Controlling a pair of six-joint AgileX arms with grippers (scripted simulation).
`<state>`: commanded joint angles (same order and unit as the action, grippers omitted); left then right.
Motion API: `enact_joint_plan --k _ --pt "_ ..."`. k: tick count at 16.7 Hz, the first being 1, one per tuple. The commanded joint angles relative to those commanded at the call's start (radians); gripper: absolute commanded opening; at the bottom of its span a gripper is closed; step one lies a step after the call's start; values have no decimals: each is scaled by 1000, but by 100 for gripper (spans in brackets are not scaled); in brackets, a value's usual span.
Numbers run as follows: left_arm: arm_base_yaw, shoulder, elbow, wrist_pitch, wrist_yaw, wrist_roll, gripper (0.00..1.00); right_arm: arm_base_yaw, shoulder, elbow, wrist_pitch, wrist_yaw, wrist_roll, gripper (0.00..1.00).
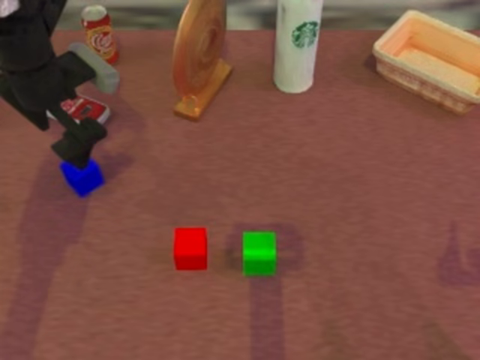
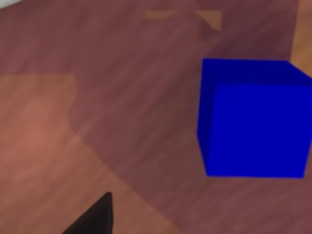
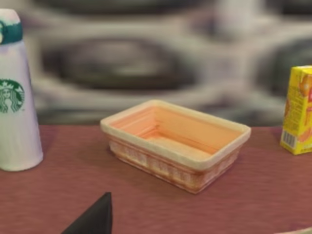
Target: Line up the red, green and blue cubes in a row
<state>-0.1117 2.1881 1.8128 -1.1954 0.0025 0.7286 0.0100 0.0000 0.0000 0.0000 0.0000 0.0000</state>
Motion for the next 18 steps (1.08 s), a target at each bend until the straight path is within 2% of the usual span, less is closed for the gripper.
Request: enact_joint_plan --k 3,9,14,18 --pt "-3 12 -32 41 1 2 100 0 0 0 0 0 0 100" --pt "-4 80 -171 256 1 2 100 0 0 0 0 0 0 100" --pt "-4 87 -183 270 1 3 100 0 0 0 0 0 0 100" --pt "-4 87 -183 270 1 3 70 0 0 0 0 0 0 100"
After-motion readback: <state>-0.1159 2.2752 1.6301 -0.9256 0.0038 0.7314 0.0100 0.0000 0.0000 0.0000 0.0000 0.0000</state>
